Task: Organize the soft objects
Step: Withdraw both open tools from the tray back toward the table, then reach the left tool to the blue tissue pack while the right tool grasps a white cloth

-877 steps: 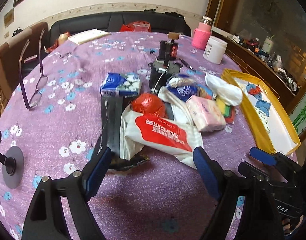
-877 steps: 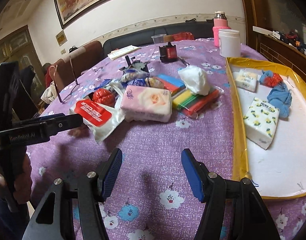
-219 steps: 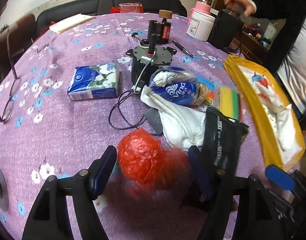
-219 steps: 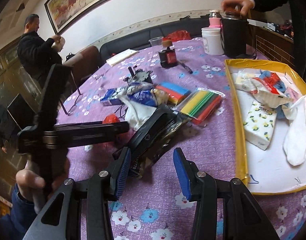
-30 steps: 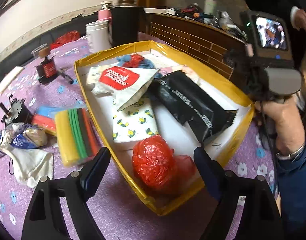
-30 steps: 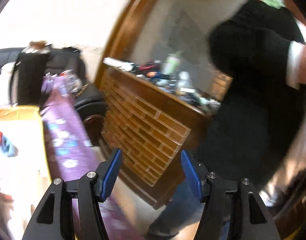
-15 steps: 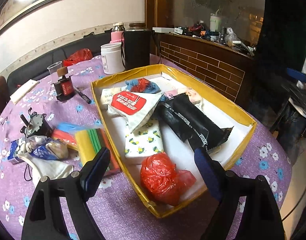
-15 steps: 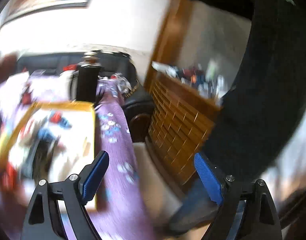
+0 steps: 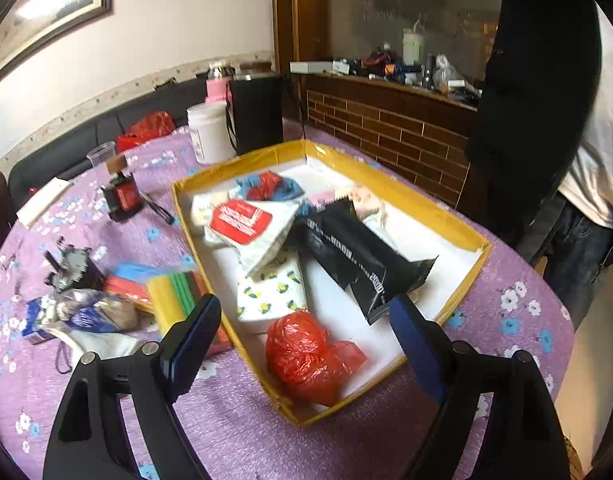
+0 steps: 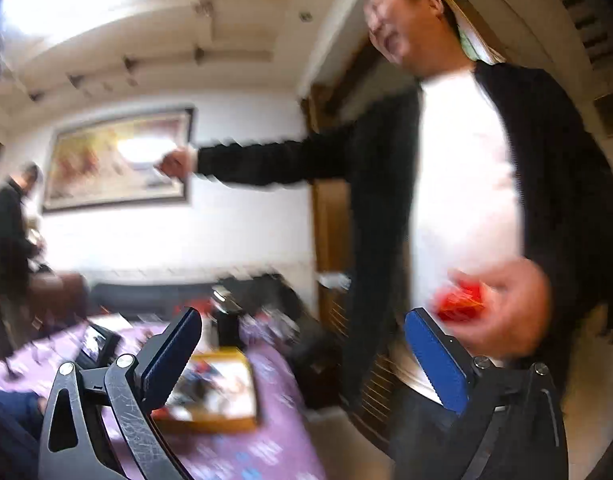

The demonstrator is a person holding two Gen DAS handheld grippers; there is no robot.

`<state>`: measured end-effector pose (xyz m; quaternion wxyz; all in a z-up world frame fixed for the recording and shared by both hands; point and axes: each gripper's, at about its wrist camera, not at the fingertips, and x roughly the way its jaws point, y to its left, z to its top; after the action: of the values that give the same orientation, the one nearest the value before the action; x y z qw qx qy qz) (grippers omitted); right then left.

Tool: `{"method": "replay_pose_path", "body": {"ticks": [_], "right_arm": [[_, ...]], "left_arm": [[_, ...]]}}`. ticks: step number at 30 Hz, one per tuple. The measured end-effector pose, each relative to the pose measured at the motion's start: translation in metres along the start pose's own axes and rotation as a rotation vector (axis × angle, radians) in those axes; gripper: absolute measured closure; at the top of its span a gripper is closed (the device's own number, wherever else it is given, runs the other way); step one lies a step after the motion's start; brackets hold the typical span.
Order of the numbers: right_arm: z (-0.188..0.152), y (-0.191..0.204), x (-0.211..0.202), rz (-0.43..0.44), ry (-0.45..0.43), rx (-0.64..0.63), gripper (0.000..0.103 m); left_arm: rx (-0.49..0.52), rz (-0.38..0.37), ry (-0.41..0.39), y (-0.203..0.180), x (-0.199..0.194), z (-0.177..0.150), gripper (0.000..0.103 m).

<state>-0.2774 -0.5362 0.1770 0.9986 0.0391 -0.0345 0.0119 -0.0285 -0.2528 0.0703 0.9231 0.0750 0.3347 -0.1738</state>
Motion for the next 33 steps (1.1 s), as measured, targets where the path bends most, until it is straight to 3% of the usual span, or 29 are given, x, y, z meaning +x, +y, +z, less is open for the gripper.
{"method": "replay_pose_path", "body": {"ticks": [2,4,7,13,20,22,24,28,33], "right_arm": [[-0.016,0.023,0.039,0.092,0.117,-0.004,0.000],[-0.036,0.053,0.076,0.152,0.173,-0.013,0.000],[-0.060,0.090,0.128,0.290,0.302,0.063,0.000],[-0.078,0.167,0.205,0.455,0.462,0.083,0.000],[-0.099,0.243,0.265,0.516,0.585,0.080,0.000],[-0.104,0.260,0.284,0.532,0.591,0.097,0.000],[-0.109,0.275,0.304,0.496,0.619,0.097,0.000],[-0.116,0.284,0.321,0.476,0.665,0.130,0.000],[-0.130,0.282,0.334,0.450,0.727,0.132,0.000]], "left_arm": [[0.001,0.006,-0.011,0.003,-0.010,0.001,0.018],[0.000,0.009,-0.008,0.010,-0.020,-0.001,0.018],[-0.020,0.012,0.017,0.030,-0.030,-0.005,0.017],[-0.186,0.027,0.069,0.107,-0.047,-0.020,0.017],[-0.410,0.207,0.149,0.227,-0.051,-0.036,0.017],[-0.452,0.260,0.206,0.255,-0.039,-0.037,0.017],[-0.458,0.302,0.278,0.276,-0.019,-0.036,0.017],[-0.472,0.379,0.377,0.299,0.015,-0.038,0.017],[-0.482,0.377,0.393,0.304,0.047,-0.038,0.017]]}}
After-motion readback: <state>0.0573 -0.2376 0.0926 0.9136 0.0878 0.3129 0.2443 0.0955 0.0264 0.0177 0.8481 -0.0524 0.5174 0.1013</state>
